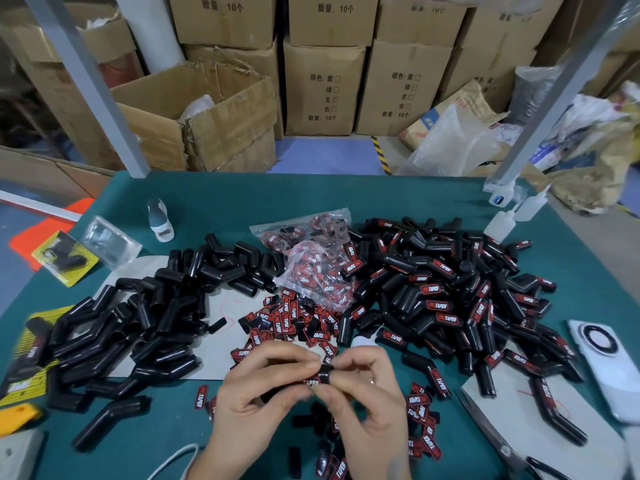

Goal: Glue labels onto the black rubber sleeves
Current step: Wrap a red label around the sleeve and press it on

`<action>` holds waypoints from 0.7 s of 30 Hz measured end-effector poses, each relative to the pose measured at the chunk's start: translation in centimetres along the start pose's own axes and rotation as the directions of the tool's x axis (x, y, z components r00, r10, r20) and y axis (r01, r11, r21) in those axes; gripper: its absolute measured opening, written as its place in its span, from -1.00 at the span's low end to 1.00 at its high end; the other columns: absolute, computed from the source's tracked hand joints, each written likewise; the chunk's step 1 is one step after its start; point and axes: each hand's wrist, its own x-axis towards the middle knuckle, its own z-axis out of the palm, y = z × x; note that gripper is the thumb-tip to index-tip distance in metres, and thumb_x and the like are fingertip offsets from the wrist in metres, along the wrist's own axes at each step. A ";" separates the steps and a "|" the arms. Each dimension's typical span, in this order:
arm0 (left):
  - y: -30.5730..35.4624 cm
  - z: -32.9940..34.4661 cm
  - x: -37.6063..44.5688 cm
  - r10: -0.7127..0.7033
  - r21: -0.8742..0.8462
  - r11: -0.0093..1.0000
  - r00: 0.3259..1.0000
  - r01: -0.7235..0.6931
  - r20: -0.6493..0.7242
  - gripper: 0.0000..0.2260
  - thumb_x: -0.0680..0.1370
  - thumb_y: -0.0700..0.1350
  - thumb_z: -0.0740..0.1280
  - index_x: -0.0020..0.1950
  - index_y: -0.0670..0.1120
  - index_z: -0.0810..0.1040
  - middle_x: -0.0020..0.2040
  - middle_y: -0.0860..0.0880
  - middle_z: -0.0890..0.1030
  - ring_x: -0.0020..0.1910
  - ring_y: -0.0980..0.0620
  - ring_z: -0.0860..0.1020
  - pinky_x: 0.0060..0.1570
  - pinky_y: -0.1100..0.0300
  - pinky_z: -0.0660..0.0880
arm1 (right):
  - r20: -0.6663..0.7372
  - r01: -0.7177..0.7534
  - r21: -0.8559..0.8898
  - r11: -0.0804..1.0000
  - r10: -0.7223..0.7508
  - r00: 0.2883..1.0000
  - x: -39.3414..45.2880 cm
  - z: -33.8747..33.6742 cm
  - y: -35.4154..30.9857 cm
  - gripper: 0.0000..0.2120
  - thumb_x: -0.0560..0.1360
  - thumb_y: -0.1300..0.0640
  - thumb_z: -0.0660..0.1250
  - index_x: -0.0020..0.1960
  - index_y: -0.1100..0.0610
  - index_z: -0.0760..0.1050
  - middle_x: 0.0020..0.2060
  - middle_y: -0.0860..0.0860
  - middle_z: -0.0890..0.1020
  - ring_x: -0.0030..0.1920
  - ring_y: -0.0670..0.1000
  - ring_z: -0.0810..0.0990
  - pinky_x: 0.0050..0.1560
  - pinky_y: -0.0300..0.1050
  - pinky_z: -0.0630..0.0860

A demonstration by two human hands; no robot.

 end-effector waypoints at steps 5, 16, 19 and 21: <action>0.0 0.1 -0.4 -0.096 -0.127 0.986 0.991 0.107 0.091 -0.83 0.63 -0.01 0.45 0.19 0.03 0.76 0.14 -0.01 0.71 0.08 -0.04 0.69 0.04 0.15 0.63 | -0.003 0.063 -0.108 0.992 -0.064 0.998 -0.3 -1.2 -0.8 -0.77 0.59 -0.14 0.42 -0.09 -0.02 0.72 -0.03 -0.19 0.59 -0.11 -0.12 0.62 -0.12 -0.31 0.53; -5.0 -3.8 0.6 -0.331 0.256 0.887 0.916 0.384 -0.227 -0.78 0.67 -0.05 0.31 0.19 0.19 0.71 0.23 0.08 0.63 0.30 0.06 0.58 0.25 0.36 0.45 | -0.397 -0.359 -0.340 0.869 0.213 0.893 10.3 -11.2 6.9 -0.92 0.59 0.02 0.44 -0.07 -0.11 0.58 -0.07 -0.07 0.63 0.00 0.01 0.60 -0.06 -0.41 0.39; -6.7 -5.5 0.7 -0.202 0.596 0.741 0.949 0.309 -0.242 -0.74 0.65 -0.28 0.37 0.19 0.03 0.72 0.21 0.13 0.59 0.28 0.08 0.53 0.34 0.26 0.38 | -0.371 -0.410 -0.511 0.755 0.236 0.898 11.3 -11.3 9.8 -0.85 0.59 -0.10 0.42 -0.01 -0.05 0.53 0.03 -0.07 0.57 -0.03 -0.01 0.59 -0.15 -0.09 0.41; -7.6 -6.8 0.8 -0.135 0.788 0.563 0.969 0.248 -0.208 -0.76 0.58 -0.32 0.44 0.19 -0.09 0.72 0.22 0.00 0.60 0.26 -0.08 0.54 0.34 0.02 0.42 | -0.388 -0.399 -0.535 0.745 0.203 0.899 11.1 -11.3 10.2 -0.82 0.58 -0.10 0.43 0.03 -0.05 0.49 0.09 -0.08 0.45 -0.06 -0.01 0.58 -0.18 -0.09 0.40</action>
